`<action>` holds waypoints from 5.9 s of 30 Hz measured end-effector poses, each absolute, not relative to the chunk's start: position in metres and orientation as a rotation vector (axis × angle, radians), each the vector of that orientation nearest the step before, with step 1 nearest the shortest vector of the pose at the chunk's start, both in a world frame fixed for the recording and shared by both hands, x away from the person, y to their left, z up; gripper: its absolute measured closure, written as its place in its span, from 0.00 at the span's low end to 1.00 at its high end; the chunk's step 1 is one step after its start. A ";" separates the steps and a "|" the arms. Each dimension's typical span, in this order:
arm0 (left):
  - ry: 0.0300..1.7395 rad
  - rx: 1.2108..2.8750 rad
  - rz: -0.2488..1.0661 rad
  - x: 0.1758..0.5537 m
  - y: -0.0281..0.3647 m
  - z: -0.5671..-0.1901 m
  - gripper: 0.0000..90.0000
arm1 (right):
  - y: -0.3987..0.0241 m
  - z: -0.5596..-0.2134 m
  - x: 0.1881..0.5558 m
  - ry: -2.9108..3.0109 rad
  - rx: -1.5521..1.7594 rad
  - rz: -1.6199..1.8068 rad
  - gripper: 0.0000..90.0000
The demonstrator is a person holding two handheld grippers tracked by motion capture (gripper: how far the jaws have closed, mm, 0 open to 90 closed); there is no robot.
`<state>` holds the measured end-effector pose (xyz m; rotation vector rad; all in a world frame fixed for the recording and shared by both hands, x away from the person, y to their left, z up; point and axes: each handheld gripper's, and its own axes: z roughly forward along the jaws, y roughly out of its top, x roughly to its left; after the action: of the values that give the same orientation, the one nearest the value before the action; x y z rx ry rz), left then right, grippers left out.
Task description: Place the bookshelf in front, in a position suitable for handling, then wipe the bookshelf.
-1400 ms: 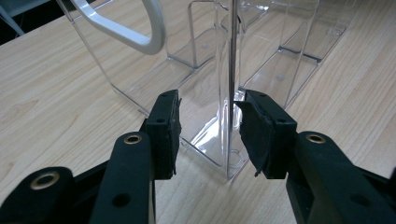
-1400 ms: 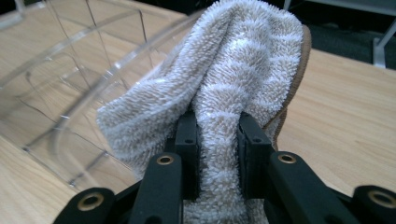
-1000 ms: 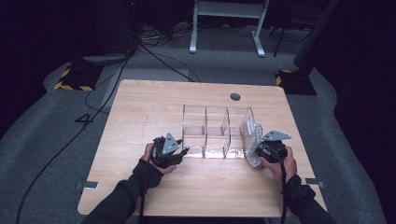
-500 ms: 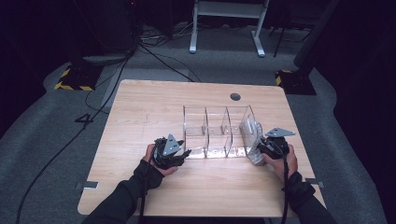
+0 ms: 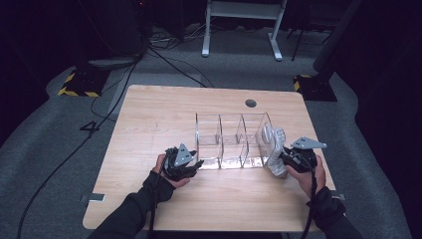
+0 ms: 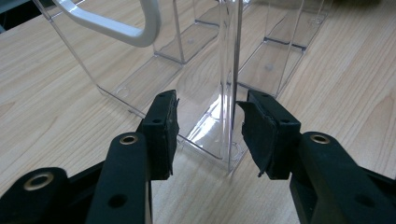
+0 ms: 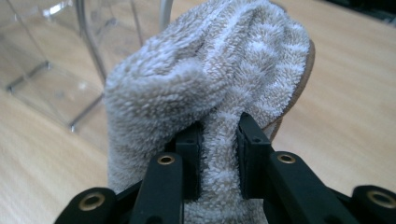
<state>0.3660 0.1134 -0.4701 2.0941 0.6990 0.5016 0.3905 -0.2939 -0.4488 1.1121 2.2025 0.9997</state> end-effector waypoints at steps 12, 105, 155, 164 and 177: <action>0.670 2.085 0.512 0.367 0.114 -0.465 0.60 | -0.306 -0.435 0.370 2.135 1.101 1.116 0.83; 0.813 1.966 0.680 0.370 0.098 -0.440 0.69 | -0.202 -0.423 0.390 2.037 0.925 0.977 0.83; 0.767 1.996 0.653 0.349 0.093 -0.439 0.68 | -0.212 -0.405 0.384 1.978 0.963 1.055 0.83; 0.767 1.995 0.665 0.346 0.091 -0.439 0.67 | -0.207 -0.398 0.393 1.961 0.913 0.985 0.83; 0.801 1.957 0.652 0.344 0.089 -0.441 0.70 | -0.214 -0.420 0.367 2.019 0.856 0.942 0.83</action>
<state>0.3436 0.0891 -0.4411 1.9566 0.8011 0.6520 0.3667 -0.2142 -0.4203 0.8558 2.0188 0.9418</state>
